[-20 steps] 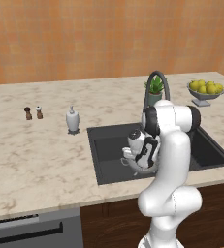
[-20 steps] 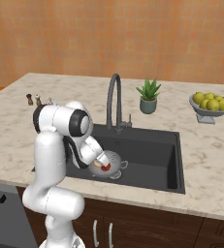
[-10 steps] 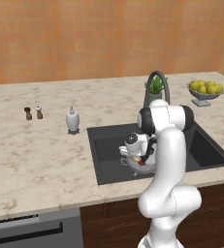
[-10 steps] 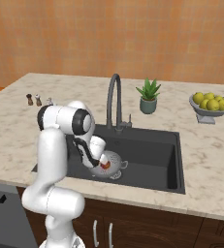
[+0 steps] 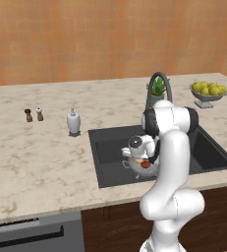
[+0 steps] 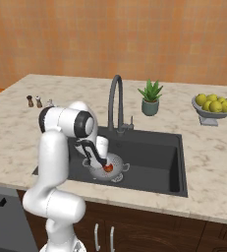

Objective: Put the colander in the sink, put the peach, apple in the colander, and turn on the sink faucet and pour water over the colander.

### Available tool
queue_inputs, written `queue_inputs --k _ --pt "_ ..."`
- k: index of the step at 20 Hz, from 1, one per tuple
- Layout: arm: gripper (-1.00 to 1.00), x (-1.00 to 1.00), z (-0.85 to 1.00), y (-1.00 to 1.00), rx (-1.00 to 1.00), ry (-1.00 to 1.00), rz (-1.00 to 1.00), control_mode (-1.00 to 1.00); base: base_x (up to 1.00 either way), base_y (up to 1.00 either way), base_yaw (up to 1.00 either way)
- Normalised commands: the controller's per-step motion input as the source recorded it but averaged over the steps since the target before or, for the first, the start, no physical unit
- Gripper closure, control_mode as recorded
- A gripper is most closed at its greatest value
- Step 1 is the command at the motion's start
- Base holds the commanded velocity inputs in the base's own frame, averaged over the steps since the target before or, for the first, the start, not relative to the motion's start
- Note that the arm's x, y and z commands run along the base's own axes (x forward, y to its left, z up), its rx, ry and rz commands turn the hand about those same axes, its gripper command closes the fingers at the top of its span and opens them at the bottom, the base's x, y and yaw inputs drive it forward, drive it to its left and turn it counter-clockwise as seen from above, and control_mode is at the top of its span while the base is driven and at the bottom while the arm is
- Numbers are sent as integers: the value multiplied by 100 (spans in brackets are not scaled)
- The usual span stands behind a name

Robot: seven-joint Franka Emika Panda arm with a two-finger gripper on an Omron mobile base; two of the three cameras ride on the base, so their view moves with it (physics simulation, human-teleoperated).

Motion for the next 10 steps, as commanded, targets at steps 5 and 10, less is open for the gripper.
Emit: queue_inputs --k 5,10 --pt "-100 -16 43 0 -2 0 0 -100 0 0 0" --pt "-100 -37 83 7 -2 0 0 -100 0 0 0"
